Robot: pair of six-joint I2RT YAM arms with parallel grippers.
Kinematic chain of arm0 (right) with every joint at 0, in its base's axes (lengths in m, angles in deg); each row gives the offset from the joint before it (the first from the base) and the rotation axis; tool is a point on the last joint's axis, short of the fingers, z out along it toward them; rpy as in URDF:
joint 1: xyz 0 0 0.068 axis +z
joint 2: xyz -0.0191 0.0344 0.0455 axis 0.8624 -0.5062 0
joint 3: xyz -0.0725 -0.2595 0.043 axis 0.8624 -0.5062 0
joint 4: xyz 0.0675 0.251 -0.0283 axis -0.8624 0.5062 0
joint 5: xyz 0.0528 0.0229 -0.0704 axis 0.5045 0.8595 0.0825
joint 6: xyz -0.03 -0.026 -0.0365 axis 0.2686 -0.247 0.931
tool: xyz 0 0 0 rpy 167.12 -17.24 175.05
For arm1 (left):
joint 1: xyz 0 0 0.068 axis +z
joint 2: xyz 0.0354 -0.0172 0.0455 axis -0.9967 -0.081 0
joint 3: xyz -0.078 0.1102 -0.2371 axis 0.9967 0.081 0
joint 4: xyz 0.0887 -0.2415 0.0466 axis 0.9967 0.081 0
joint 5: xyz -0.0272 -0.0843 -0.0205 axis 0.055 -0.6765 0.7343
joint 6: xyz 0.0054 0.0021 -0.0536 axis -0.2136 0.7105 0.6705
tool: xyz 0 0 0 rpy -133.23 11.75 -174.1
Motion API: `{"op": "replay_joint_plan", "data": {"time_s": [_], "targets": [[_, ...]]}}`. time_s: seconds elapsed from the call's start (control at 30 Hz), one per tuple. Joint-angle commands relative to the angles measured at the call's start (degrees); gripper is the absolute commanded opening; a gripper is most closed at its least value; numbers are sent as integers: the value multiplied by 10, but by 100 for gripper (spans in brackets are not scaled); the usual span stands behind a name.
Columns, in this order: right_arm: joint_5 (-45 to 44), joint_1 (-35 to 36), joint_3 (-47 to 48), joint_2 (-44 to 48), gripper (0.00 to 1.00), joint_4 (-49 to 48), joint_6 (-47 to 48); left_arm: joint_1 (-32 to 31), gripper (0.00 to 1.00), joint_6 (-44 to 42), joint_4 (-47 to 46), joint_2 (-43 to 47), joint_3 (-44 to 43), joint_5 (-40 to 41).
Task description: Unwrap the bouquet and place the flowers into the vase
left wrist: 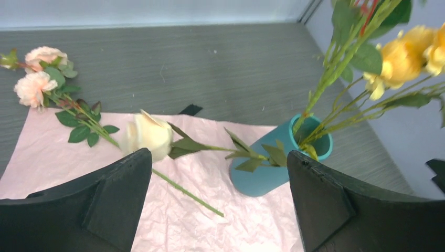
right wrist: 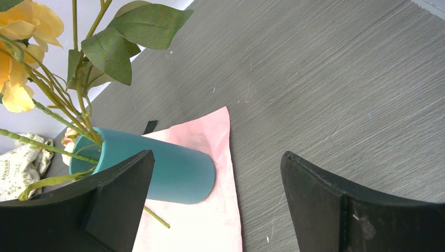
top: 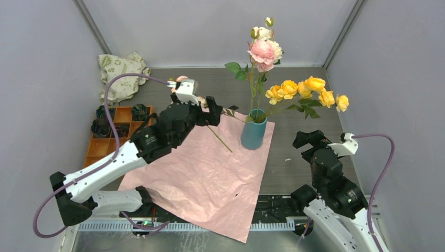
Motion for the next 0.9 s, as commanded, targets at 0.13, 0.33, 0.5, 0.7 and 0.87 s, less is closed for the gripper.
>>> {"op": "replay_joint_plan", "data": {"time_s": [0.13, 0.33, 0.5, 0.7, 0.87], "targets": [[-1, 0, 3, 6, 96, -13, -8, 17, 100, 14, 44, 56, -65, 19], [3, 0, -1, 2, 95, -18, -10, 50, 100, 130, 196, 37, -128, 152], [18, 0, -6, -14, 96, -35, -10, 175, 95, 244, 255, 8, -166, 138], [19, 0, 1, -29, 95, -41, -7, 300, 93, 271, 306, -148, -290, 39], [9, -1, 0, -21, 95, -30, -4, 323, 93, 291, 367, -304, -413, 27]]}}
